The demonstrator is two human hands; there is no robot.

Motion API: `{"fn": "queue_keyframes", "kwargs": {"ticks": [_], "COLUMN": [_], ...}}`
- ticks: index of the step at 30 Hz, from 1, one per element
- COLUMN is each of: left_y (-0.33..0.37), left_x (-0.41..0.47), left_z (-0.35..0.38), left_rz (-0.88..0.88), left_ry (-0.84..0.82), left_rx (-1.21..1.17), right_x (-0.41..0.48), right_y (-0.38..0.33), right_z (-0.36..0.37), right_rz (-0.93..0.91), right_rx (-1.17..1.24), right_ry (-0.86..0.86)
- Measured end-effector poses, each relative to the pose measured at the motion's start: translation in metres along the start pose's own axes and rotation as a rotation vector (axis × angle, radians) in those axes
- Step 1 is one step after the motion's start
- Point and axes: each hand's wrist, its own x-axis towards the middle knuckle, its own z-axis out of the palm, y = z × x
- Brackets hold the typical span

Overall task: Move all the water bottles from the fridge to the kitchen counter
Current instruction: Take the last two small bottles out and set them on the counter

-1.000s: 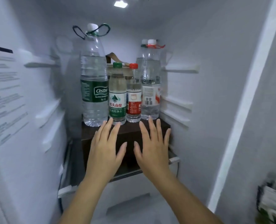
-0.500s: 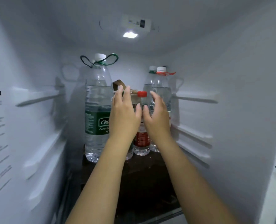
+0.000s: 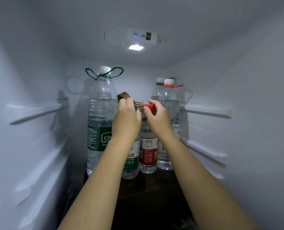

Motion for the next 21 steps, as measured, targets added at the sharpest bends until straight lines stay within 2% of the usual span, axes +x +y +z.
{"fn": "queue_keyframes", "kwargs": {"ticks": [2, 5, 11, 15, 19, 21], "left_y": [0.0, 0.002, -0.003, -0.004, -0.013, -0.015], "left_x": [-0.007, -0.02, -0.038, -0.058, -0.079, -0.084], "left_z": [-0.005, -0.014, -0.016, -0.014, -0.007, -0.004], "left_rz": [-0.002, -0.098, -0.206, -0.299, -0.347, -0.343], "left_ry": [0.04, 0.076, -0.008, 0.005, -0.007, 0.012], "left_rx": [-0.091, -0.32, -0.536, -0.652, -0.656, -0.642], "right_x": [-0.006, -0.014, -0.025, -0.04, -0.065, -0.074], "right_y": [0.002, 0.004, 0.007, 0.015, 0.024, 0.025], "right_z": [-0.003, -0.009, -0.015, -0.01, -0.004, -0.002], "right_rz": [-0.03, -0.012, 0.095, 0.11, 0.148, 0.159], "right_rx": [0.045, 0.154, 0.238, 0.28, 0.257, 0.258], "right_ry": [0.073, 0.162, 0.058, 0.064, -0.028, -0.009]}}
